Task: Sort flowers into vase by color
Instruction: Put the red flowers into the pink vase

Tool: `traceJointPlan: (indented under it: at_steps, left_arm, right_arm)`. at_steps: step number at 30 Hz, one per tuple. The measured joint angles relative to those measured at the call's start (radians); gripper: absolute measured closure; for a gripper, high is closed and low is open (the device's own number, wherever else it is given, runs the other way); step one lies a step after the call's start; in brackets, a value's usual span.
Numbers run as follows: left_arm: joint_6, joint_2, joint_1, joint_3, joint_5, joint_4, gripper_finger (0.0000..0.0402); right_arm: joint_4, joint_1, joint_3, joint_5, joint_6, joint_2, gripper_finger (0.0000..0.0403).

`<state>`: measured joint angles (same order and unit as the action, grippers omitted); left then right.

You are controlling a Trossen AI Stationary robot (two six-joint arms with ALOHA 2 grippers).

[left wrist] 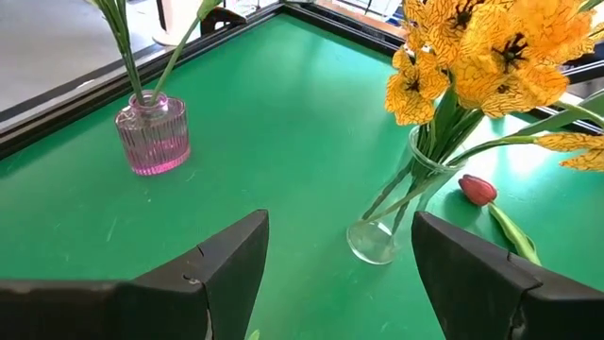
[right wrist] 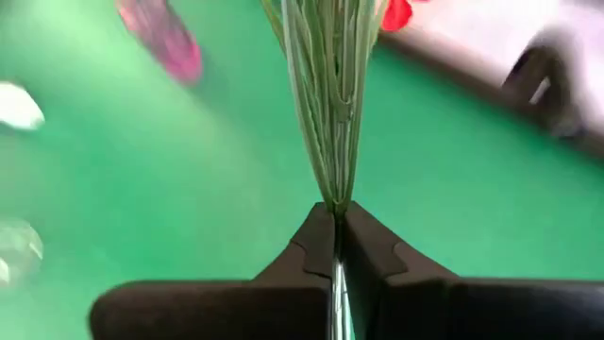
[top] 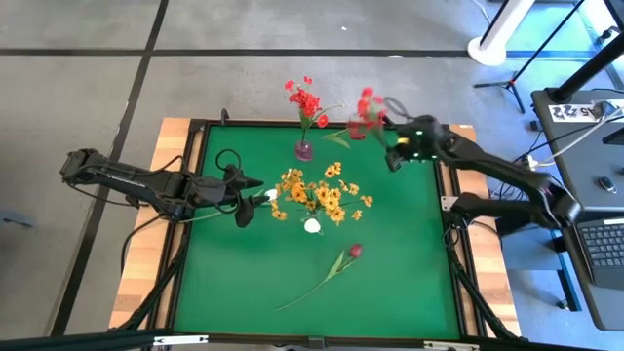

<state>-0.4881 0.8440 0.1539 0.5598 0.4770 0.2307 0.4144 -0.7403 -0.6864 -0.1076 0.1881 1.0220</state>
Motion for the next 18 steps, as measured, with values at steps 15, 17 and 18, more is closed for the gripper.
traceJointPlan:
  at_steps: [15, 17, 18]
  left_arm:
    - [0.026, 0.000, 0.000, 0.000, 0.021, -0.028, 0.0147]
    - [0.027, 0.000, 0.000, 0.000, 0.023, -0.030, 0.0147]
    - [0.028, 0.000, 0.000, 0.000, 0.025, -0.030, 0.0147]
  right_arm:
    - [-0.519, 0.069, 0.027, -0.062, 0.158, -0.340, 0.0401]
    - [-0.611, 0.114, 0.046, -0.061, 0.156, -0.323, 0.0401]
    - [-0.669, 0.140, 0.056, -0.061, 0.156, -0.312, 0.0401]
